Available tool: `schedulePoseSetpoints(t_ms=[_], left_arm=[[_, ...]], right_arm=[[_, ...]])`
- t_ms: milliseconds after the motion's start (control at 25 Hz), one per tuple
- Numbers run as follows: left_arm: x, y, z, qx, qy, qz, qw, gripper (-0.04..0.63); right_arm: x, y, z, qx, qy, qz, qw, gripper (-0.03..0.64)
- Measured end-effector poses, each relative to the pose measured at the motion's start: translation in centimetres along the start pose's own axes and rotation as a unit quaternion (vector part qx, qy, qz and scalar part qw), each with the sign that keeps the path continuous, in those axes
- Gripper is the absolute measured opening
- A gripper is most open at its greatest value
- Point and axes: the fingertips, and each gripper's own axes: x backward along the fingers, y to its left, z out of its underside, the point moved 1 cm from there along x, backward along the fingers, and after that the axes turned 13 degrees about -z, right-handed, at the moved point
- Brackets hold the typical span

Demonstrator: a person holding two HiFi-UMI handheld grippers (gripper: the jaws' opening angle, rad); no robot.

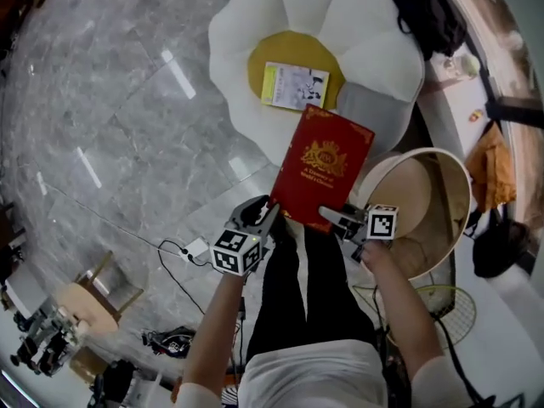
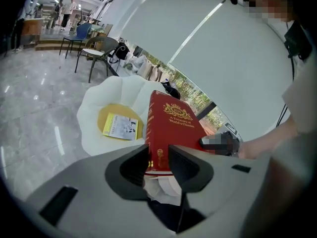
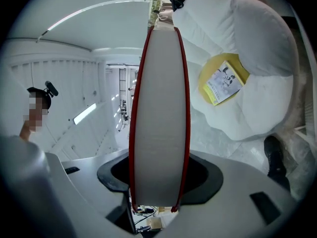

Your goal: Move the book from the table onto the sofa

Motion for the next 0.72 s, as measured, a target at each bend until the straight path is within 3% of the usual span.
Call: schedulePoseSetpoints(t_ms=[240, 720], left_arm=[[-6.7, 1.9, 1.2, 0.026, 0.008, -0.013, 0.9995, 0.123], [-19.1, 5.4, 5.2, 0.047, 0.069, -0.024, 0.9962, 0.121]], right_arm=[[0.5, -6.6, -3.1, -0.014, 0.013, 0.021, 1.000, 0.255], [0.3, -18.3, -7.4, -0.039, 0.025, 0.080, 0.996, 0.255]])
